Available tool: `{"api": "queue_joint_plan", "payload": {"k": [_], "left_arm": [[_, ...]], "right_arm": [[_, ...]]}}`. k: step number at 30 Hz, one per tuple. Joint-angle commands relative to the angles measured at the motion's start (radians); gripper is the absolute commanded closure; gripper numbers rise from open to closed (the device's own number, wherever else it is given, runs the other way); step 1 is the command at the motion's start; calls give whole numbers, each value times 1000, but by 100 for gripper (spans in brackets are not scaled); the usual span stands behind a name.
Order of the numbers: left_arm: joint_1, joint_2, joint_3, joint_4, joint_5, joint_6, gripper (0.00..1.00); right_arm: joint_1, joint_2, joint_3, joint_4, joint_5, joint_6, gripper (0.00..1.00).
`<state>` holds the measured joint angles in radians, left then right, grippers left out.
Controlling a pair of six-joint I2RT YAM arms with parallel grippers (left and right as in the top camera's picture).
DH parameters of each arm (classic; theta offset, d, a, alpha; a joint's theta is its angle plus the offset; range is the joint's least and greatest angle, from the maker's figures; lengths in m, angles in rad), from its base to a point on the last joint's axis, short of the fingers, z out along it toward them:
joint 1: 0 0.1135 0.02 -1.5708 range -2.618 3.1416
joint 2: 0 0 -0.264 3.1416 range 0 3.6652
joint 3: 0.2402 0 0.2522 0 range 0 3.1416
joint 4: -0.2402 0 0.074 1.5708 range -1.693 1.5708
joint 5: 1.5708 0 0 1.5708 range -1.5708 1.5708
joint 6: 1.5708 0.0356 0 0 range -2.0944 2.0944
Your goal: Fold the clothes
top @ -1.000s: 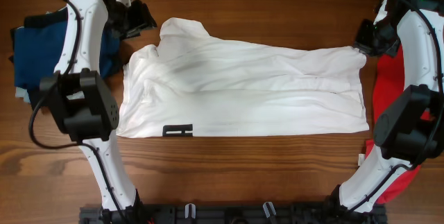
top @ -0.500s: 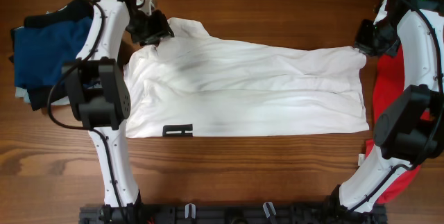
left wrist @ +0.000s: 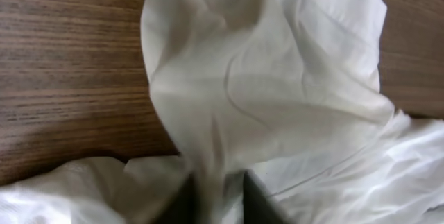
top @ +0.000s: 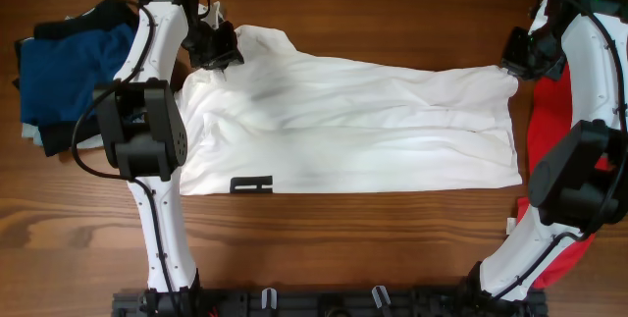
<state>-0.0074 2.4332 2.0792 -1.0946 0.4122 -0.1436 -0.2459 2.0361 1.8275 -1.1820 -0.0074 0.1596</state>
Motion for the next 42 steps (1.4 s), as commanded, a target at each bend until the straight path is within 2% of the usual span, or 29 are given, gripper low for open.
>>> {"api": "queue_joint_plan", "payload": {"k": [1, 5, 14, 19, 26, 42], "left_arm": [[-3, 7, 0, 2, 14, 5, 96], [2, -15, 1, -2, 14, 10, 96], [85, -235, 1, -59, -73, 9, 96], [154, -308, 1, -154, -114, 9, 96], [213, -315, 0, -348, -119, 36, 96], [109, -263, 0, -272, -110, 50, 96]], "right_arm": [[-4, -35, 3, 2, -17, -6, 96], [-4, -35, 3, 2, -17, -7, 96], [-4, -35, 3, 10, -17, -8, 96], [-4, -35, 3, -19, -15, -10, 95], [-4, -43, 3, -64, 28, 8, 96], [-4, -50, 3, -57, 21, 4, 96]]}}
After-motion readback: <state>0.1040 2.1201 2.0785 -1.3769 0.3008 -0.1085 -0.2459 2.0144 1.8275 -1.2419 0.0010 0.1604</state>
